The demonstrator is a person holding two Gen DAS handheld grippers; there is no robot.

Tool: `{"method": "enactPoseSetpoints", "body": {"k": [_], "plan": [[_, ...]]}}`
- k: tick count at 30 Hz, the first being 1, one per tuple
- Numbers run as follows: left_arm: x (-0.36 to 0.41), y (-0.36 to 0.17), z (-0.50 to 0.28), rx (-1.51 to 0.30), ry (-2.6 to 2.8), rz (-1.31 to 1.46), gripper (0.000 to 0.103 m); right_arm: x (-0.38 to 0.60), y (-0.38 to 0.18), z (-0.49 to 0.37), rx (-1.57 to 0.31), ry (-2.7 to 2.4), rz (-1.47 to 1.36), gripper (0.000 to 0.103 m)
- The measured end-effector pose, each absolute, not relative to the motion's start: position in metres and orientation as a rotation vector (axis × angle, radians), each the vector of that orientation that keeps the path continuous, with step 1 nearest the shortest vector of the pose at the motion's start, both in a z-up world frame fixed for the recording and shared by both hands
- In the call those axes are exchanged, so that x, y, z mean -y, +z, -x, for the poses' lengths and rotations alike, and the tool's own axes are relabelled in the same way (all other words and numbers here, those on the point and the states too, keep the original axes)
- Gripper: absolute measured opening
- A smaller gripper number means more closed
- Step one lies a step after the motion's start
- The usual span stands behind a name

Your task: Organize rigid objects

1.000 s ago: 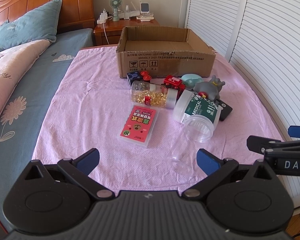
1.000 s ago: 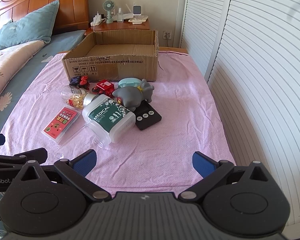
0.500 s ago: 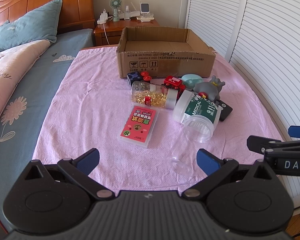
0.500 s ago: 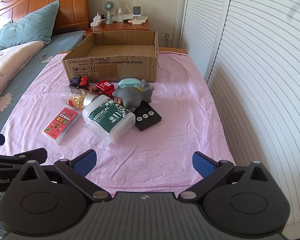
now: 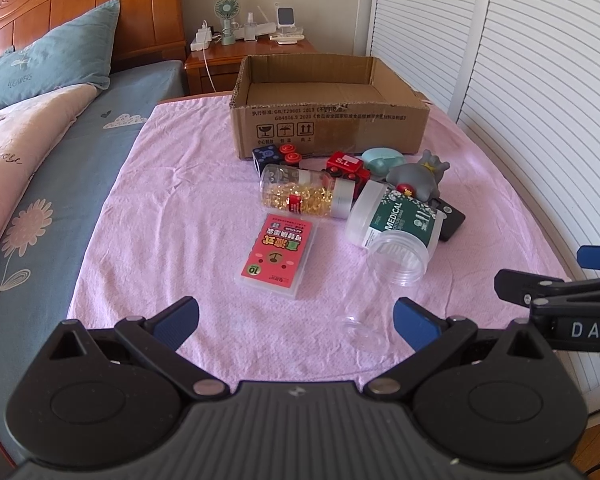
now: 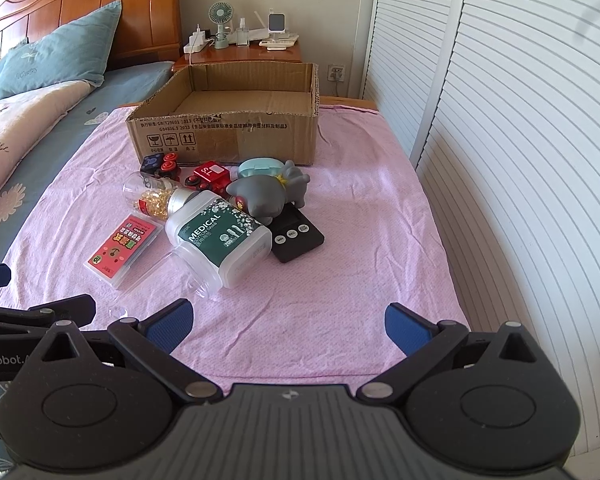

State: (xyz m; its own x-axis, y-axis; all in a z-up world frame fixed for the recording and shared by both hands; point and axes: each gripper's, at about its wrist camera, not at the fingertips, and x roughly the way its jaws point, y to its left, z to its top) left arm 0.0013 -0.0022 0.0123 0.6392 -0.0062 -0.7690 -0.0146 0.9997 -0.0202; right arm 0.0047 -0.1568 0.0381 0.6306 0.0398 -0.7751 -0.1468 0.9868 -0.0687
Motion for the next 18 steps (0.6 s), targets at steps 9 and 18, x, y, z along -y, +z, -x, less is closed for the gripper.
{"method": "enactPoseSetpoints", "body": {"k": [9, 18], "plan": [[-0.005, 0.002, -0.009, -0.863, -0.047, 0.015, 0.102, 0.154, 0.034, -0.008, -0.853, 0.190, 0.172, 0.103], [-0.024, -0.019, -0.036, -0.848, -0.027, -0.021, 0.102, 0.150, 0.022, -0.017, -0.838, 0.273, 0.207, 0.103]]}}
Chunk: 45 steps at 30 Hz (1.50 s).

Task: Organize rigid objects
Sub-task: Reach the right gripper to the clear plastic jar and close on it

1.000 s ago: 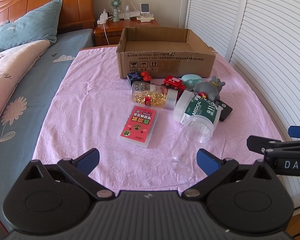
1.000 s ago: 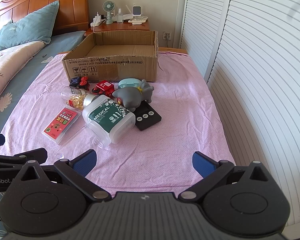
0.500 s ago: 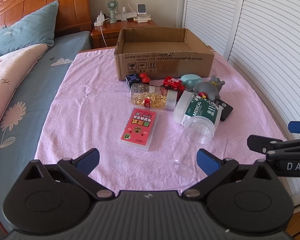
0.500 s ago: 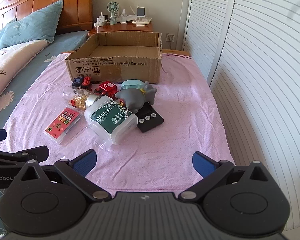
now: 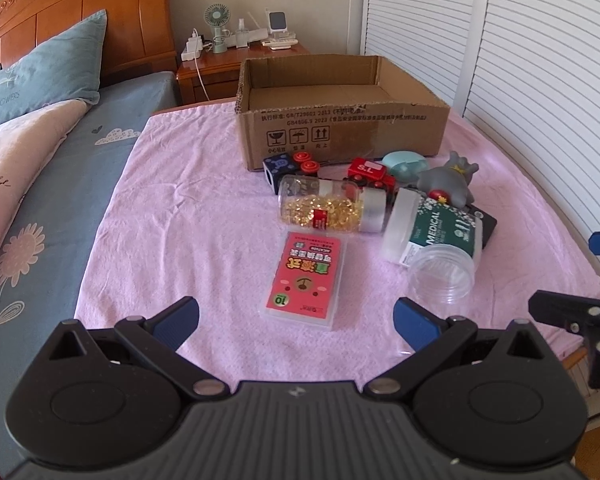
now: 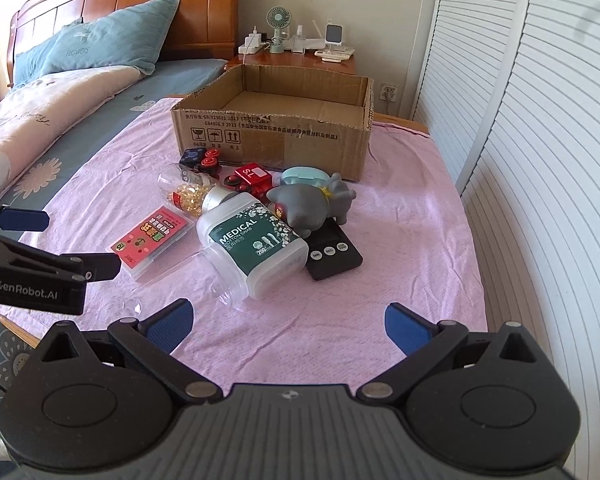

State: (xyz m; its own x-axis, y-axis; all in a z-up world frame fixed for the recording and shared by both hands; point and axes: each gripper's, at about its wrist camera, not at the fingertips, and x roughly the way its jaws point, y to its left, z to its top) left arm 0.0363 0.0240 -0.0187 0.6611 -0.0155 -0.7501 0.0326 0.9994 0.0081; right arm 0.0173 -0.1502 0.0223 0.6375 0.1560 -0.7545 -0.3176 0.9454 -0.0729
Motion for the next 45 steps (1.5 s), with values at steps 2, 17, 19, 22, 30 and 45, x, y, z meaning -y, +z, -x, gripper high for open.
{"method": "enactPoseSetpoints", "body": {"k": [2, 17, 19, 22, 30, 45], "plan": [[-0.029, -0.027, -0.043, -0.866, -0.038, -0.007, 0.102, 0.149, 0.019, -0.020, -0.841, 0.286, 0.205, 0.103], [-0.045, -0.070, -0.074, -0.974, -0.072, 0.024, 0.102, 0.138, 0.008, -0.037, -0.851, 0.400, 0.223, 0.103], [-0.049, -0.071, -0.074, -0.977, -0.058, 0.018, 0.102, 0.134, 0.007, -0.039, -0.857, 0.420, 0.227, 0.103], [-0.059, -0.072, -0.072, -0.986, -0.045, 0.004, 0.103, 0.128, 0.005, -0.041, -0.866, 0.449, 0.238, 0.103], [-0.093, -0.072, -0.077, -0.992, -0.004, 0.020, 0.103, 0.105, 0.003, -0.046, -0.882, 0.526, 0.275, 0.103], [-0.109, -0.072, -0.072, -0.997, 0.022, 0.039, 0.102, 0.069, -0.006, -0.068, -0.889, 0.650, 0.344, 0.103]]}}
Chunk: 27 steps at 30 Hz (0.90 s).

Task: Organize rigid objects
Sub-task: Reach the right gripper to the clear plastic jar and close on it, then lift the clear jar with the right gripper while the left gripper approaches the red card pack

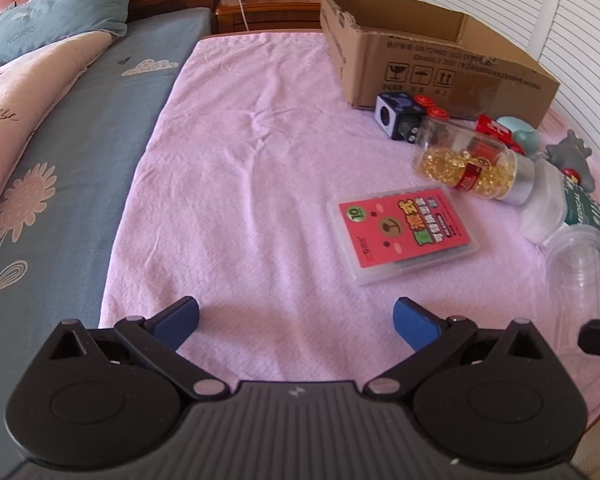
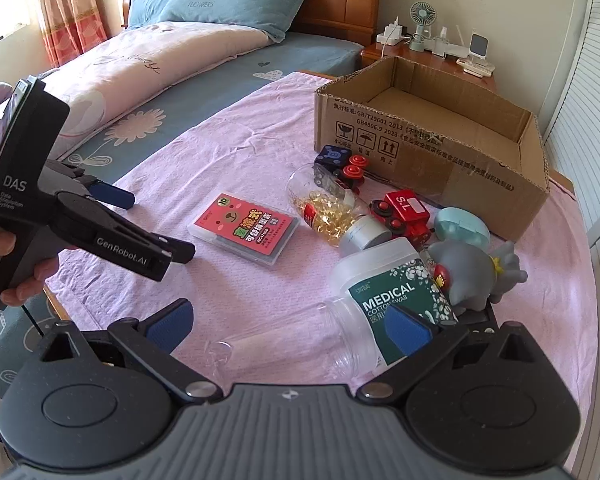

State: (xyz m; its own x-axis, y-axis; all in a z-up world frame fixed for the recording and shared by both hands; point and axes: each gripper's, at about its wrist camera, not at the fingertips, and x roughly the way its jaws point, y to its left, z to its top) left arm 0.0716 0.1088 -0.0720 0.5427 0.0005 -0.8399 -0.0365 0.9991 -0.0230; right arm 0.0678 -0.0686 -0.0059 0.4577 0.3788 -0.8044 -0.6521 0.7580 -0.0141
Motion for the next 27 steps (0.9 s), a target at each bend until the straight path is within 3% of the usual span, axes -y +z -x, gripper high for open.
{"method": "enactPoseSetpoints", "body": {"k": [11, 16, 19, 27], "plan": [[-0.096, -0.069, -0.064, -1.002, -0.031, 0.009, 0.102, 0.069, -0.018, -0.048, -1.023, 0.714, 0.312, 0.103], [-0.095, -0.066, -0.059, -0.997, -0.029, 0.005, 0.102, 0.054, -0.025, -0.039, -0.965, 0.640, 0.393, 0.103], [-0.093, -0.063, -0.057, -0.994, -0.042, 0.020, 0.102, 0.050, -0.027, -0.037, -0.955, 0.606, 0.427, 0.094], [-0.074, -0.061, -0.073, -0.993, -0.066, 0.040, 0.102, 0.066, -0.024, -0.029, -0.966, 0.539, 0.434, 0.094]]}}
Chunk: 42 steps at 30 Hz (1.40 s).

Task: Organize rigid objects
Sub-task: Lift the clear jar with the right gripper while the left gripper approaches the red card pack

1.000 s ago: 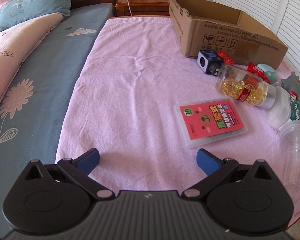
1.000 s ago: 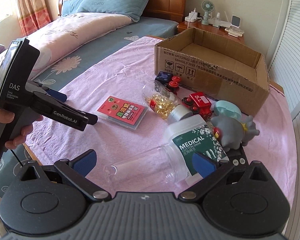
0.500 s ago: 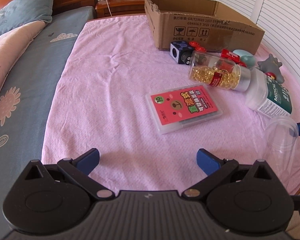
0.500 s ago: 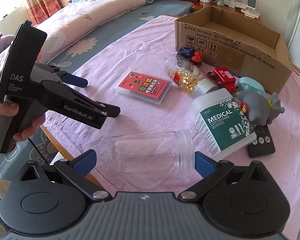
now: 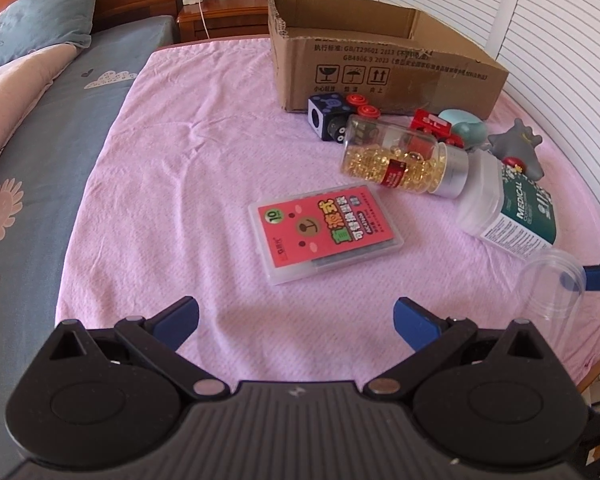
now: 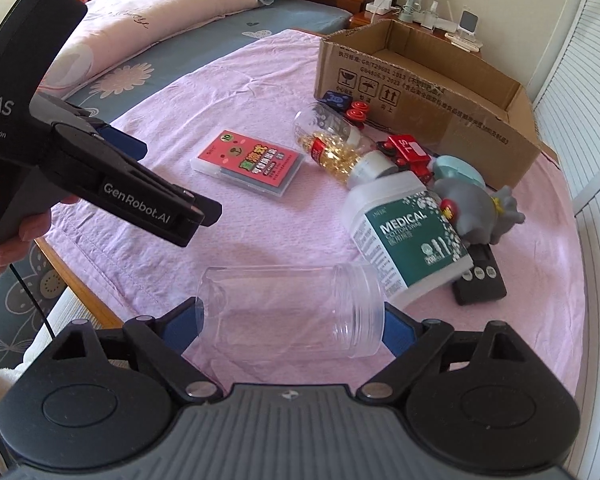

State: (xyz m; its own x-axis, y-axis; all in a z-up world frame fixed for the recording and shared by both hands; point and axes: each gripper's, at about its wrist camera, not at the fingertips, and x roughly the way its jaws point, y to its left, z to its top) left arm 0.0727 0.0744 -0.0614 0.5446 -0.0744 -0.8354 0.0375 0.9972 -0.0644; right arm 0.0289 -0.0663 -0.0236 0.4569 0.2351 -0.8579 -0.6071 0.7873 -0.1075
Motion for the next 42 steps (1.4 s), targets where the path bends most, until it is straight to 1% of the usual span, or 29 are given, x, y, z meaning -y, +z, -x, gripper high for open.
{"method": "enactPoseSetpoints", "body": {"k": [7, 10, 19, 21, 25, 26, 32, 42], "plan": [[-0.053, -0.070, -0.098, -1.013, -0.025, 0.022, 0.102, 0.107, -0.024, -0.023, -0.997, 0.432, 0.386, 0.093], [-0.048, -0.070, -0.103, -1.012, -0.011, 0.024, 0.102, 0.122, -0.021, -0.020, -0.994, 0.422, 0.343, 0.087], [-0.040, -0.071, -0.118, -0.994, 0.055, 0.054, 0.103, 0.126, -0.017, -0.016, -0.951, 0.448, 0.310, 0.087], [-0.041, -0.072, -0.119, -0.984, 0.070, 0.061, 0.103, 0.122, -0.016, -0.017, -0.943, 0.471, 0.309, 0.088], [-0.052, -0.073, -0.117, -0.979, 0.096, 0.072, 0.103, 0.118, -0.012, -0.014, -0.913, 0.511, 0.307, 0.102], [-0.057, -0.072, -0.115, -0.977, 0.104, 0.071, 0.103, 0.118, -0.011, -0.013, -0.903, 0.519, 0.307, 0.103], [-0.080, -0.075, -0.105, -0.950, 0.097, 0.075, 0.103, 0.119, -0.013, -0.012, -0.900, 0.540, 0.320, 0.103], [-0.070, -0.077, -0.113, -0.901, -0.019, -0.005, 0.103, 0.118, -0.022, -0.023, -0.916, 0.533, 0.333, 0.103]]}}
